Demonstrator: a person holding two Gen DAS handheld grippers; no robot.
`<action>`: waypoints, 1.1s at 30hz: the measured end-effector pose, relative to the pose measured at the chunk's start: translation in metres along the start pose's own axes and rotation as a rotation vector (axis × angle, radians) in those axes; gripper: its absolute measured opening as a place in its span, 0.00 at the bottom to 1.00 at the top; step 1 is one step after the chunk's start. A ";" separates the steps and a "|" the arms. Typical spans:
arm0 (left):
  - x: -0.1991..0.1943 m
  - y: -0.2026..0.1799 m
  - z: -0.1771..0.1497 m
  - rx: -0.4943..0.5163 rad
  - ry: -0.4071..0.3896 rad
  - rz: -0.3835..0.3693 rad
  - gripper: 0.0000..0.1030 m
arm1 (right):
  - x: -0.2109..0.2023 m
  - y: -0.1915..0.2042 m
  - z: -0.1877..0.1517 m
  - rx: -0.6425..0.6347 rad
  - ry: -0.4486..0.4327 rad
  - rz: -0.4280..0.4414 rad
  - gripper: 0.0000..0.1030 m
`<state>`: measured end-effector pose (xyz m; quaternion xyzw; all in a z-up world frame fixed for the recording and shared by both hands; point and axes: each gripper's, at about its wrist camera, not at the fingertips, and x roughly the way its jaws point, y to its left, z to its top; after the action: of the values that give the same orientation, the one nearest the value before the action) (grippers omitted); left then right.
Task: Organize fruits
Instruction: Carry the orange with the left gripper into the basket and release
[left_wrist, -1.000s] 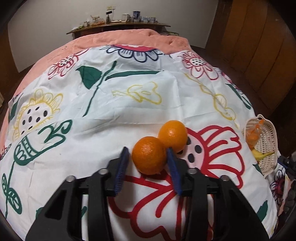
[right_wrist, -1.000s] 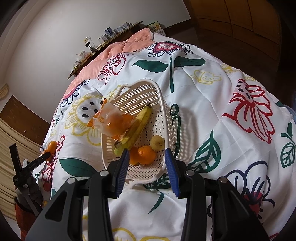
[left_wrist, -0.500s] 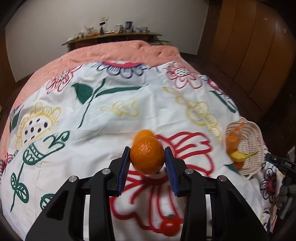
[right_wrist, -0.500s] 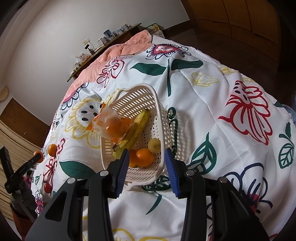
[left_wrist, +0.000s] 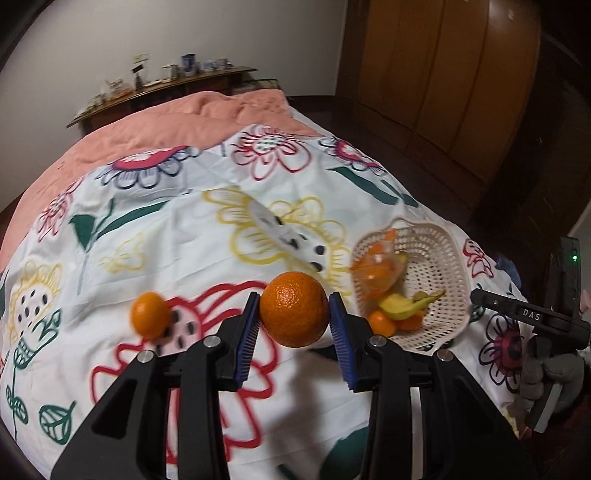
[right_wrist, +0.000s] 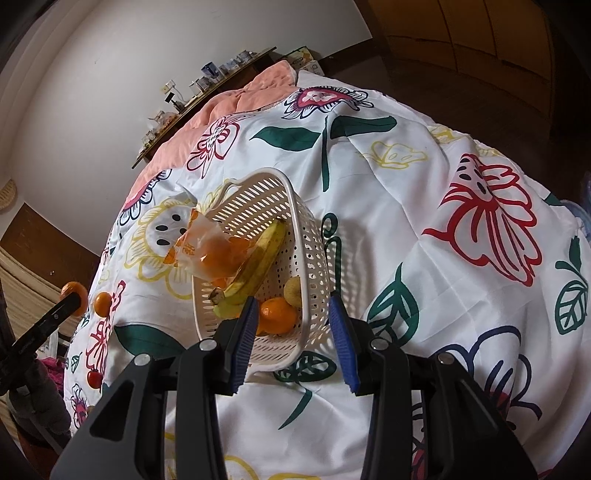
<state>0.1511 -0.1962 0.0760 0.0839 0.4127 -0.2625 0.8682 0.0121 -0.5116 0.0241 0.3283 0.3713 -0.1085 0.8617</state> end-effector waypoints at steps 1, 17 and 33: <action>0.004 -0.005 0.002 0.008 0.005 -0.008 0.37 | 0.000 0.000 0.000 0.001 0.000 0.001 0.39; 0.054 -0.085 0.027 0.120 0.080 -0.095 0.37 | -0.002 -0.003 0.000 -0.026 -0.021 -0.013 0.39; 0.080 -0.121 0.023 0.149 0.109 -0.124 0.50 | -0.009 0.018 -0.008 -0.191 -0.104 -0.147 0.39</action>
<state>0.1447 -0.3385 0.0383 0.1367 0.4431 -0.3408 0.8178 0.0090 -0.4929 0.0354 0.2106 0.3579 -0.1526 0.8968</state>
